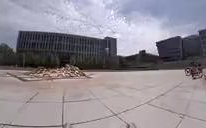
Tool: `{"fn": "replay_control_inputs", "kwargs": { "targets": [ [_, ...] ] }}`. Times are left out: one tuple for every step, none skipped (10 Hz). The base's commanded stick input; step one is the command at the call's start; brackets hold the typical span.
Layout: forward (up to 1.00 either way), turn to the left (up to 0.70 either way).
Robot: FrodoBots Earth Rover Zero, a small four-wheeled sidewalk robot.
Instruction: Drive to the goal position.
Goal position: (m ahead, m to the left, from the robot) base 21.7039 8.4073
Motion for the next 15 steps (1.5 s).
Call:
{"fn": "replay_control_inputs", "kwargs": {
  "targets": [
    [0.45, 0.00],
    [0.45, 0.00],
    [0.45, 0.00],
    [0.45, 0.00],
    [0.45, 0.00],
    [0.45, 0.00],
    [0.45, 0.00],
    [0.45, 0.00],
    [0.45, 0.00],
    [0.45, -0.07],
    [0.45, -0.22],
    [0.45, -0.27],
    [0.45, -0.27],
    [0.45, -0.27],
    [0.45, -0.14]
  ]
}}
